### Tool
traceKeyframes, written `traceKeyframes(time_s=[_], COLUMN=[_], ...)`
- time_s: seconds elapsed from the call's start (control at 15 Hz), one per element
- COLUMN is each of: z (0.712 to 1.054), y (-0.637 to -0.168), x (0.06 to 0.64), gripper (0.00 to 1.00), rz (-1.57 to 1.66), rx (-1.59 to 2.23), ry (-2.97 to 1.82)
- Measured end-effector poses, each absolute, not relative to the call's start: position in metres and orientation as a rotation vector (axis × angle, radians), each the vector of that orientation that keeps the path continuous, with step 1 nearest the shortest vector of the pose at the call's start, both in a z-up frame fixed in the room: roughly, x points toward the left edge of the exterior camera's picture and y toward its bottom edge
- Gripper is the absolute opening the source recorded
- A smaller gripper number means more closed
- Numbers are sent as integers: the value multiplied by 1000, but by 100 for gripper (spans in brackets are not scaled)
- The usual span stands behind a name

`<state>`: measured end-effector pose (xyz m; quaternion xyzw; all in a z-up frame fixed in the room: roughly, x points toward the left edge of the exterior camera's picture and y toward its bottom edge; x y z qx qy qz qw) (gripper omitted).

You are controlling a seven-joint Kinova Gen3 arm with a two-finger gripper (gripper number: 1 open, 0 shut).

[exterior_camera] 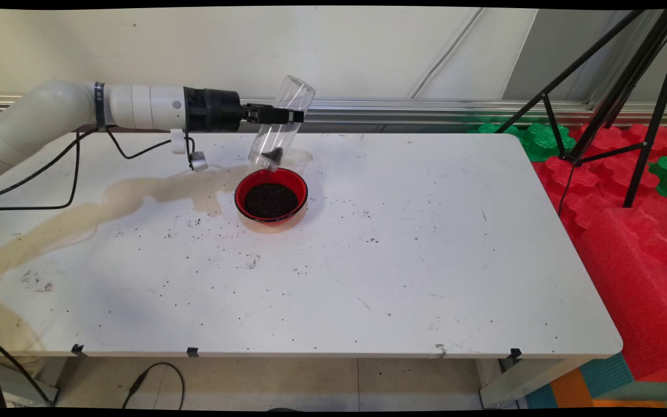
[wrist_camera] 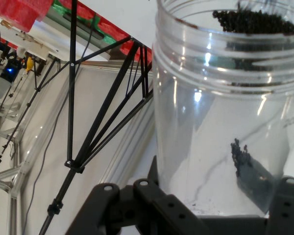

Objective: Pour the black seasoning powder in the red bowl

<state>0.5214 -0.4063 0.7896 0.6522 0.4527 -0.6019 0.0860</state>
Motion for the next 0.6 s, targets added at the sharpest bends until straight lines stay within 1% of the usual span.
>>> traceKeyframes(time_s=[0.6], z=[793], y=[-403], x=[521], gripper=[0], rz=[-1796], rx=[1952], ry=[1290])
